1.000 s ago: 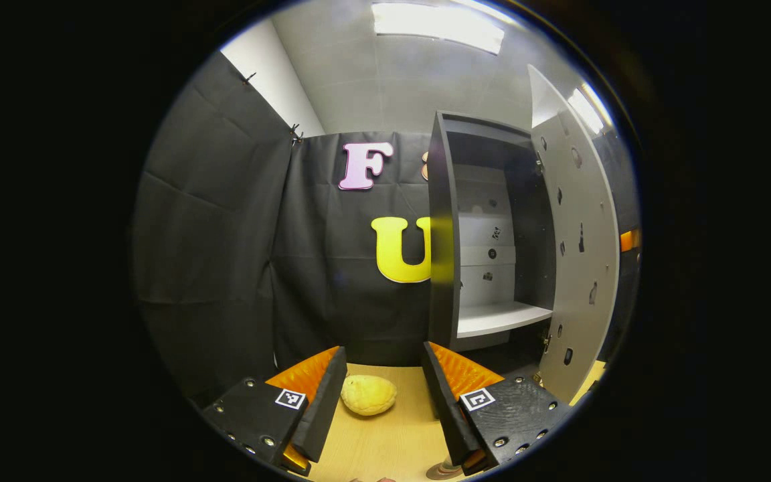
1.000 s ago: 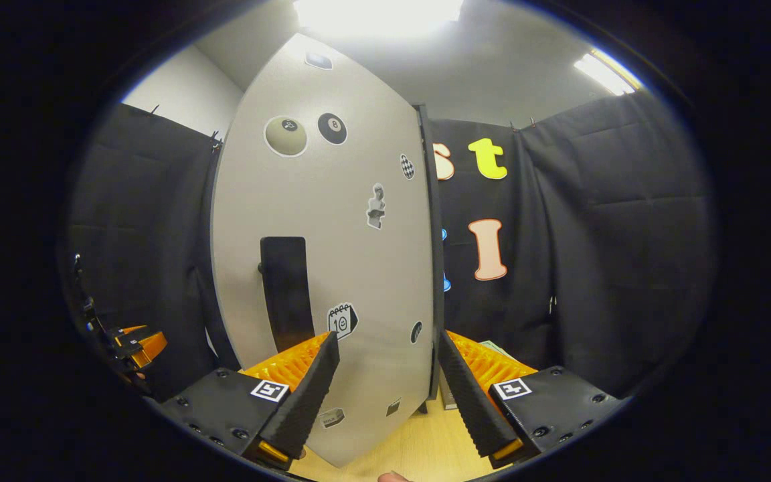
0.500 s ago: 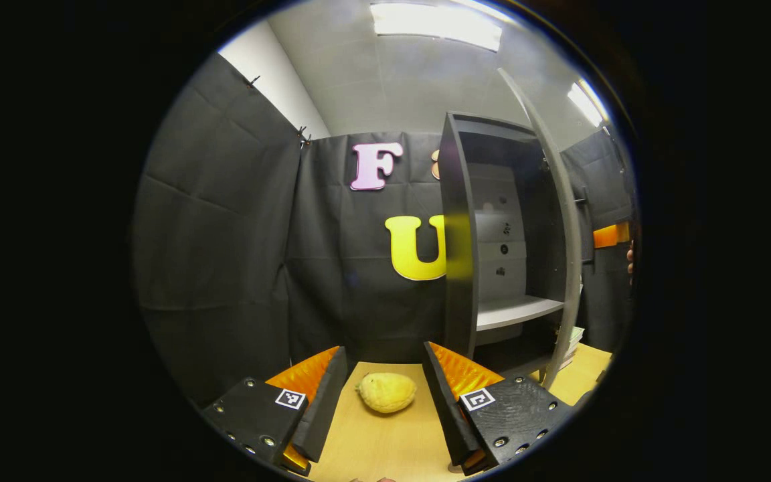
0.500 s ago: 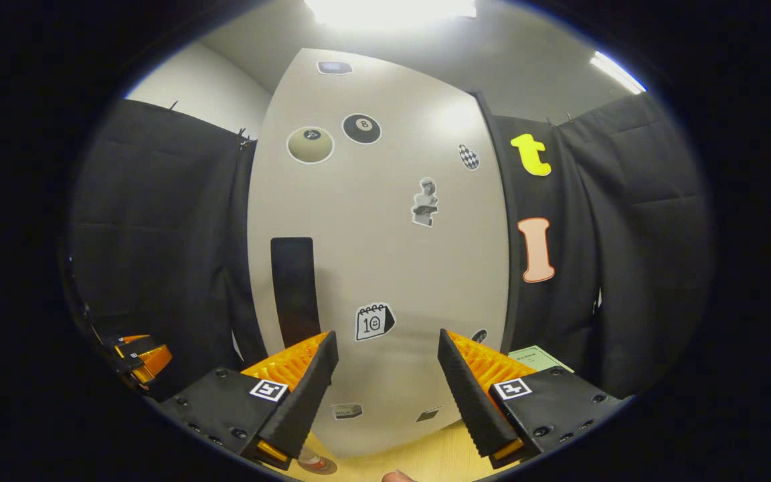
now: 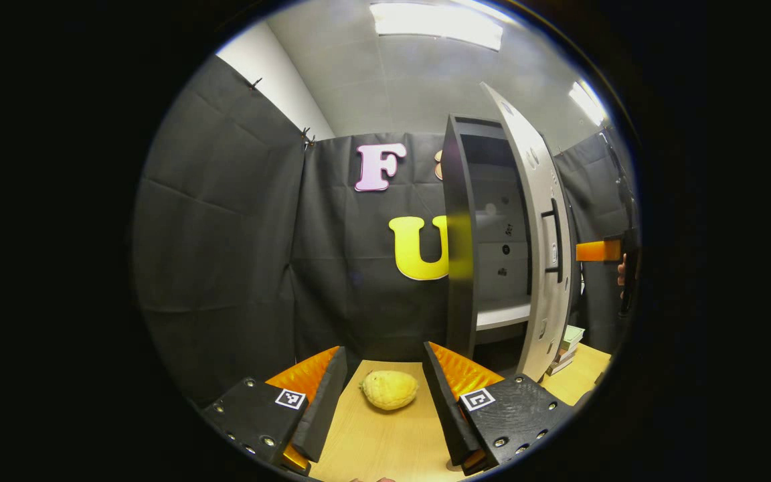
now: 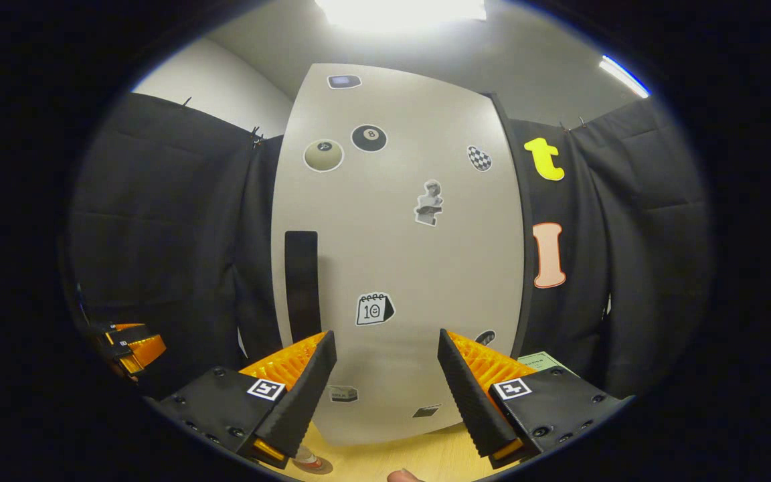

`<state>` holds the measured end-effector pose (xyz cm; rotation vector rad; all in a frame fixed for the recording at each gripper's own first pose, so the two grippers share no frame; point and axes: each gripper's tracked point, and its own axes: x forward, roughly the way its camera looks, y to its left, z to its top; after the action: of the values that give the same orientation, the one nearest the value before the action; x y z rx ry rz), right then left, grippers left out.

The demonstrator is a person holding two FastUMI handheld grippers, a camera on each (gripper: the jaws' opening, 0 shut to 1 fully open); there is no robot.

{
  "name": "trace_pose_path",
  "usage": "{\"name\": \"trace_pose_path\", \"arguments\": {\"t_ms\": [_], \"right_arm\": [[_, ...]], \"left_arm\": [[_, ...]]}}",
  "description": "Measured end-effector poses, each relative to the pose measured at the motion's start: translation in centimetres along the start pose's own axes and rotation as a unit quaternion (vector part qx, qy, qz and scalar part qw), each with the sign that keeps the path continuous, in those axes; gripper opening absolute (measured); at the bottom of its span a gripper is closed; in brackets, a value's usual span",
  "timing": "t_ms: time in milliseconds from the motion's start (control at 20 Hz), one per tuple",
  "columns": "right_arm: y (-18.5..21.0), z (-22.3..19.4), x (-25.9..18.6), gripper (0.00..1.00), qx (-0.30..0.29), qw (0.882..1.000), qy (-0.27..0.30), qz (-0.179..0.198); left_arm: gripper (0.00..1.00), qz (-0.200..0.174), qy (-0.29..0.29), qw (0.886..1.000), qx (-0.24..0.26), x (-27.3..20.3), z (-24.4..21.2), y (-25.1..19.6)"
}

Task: Open the cabinet door with the right hand, grasp the bottle in the cabinet with the left hand and place it on the coaster, then close the cabinet door with the right hand.

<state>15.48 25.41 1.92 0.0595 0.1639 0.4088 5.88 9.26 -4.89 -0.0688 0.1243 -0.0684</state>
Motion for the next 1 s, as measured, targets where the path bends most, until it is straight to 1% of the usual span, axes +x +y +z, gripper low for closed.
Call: {"name": "trace_pose_path", "arguments": {"t_ms": [50, 200, 300, 350, 400, 450, 700, 900, 950, 1000], "right_arm": [[-1.0, 0.3, -0.7, 0.97, 0.001, 1.0, -0.007, 0.0], [-4.8, 0.3, -4.4, 0.97, 0.012, 1.0, -0.011, -0.004], [-7.7, 0.5, -6.2, 0.97, 0.015, 1.0, -0.012, -0.012], [-9.2, 0.5, -7.0, 0.93, 0.016, 1.0, -0.014, -0.017], [-10.6, 0.5, -7.9, 0.93, 0.017, 1.0, -0.014, -0.019], [-11.9, 0.5, -8.6, 0.97, 0.019, 0.999, -0.014, -0.023], [-18.1, 0.1, -12.2, 0.97, 0.022, 0.999, -0.014, -0.037], [-21.9, -0.6, -14.4, 0.96, 0.013, 0.999, -0.012, -0.044], [-22.6, -0.8, -14.9, 0.96, 0.009, 0.999, -0.012, -0.045], [-23.2, -1.0, -15.5, 0.92, 0.006, 0.999, -0.012, -0.047]], "left_arm": [[0.68, -0.002, -0.002, 1.0, 0.003, -0.2, 0.5, -1.0], [0.68, 0.0, -0.013, 1.0, 0.019, -0.7, 2.1, -4.1], [0.67, -0.006, -0.016, 1.0, 0.019, -1.1, 2.9, -6.9], [0.68, -0.008, -0.017, 1.0, 0.018, -1.3, 3.4, -8.1], [0.66, -0.007, -0.019, 1.0, 0.019, -1.5, 3.8, -9.2], [0.66, -0.007, -0.023, 1.0, 0.019, -1.8, 4.3, -10.5], [0.66, -0.01, -0.034, 0.999, 0.026, -3.5, 5.9, -16.5], [0.66, -0.003, -0.038, 0.999, 0.038, -5.4, 6.8, -20.4], [0.63, 0.0, -0.039, 0.998, 0.041, -6.0, 7.0, -21.2], [0.63, 0.001, -0.039, 0.998, 0.042, -6.5, 7.0, -21.8]]}}
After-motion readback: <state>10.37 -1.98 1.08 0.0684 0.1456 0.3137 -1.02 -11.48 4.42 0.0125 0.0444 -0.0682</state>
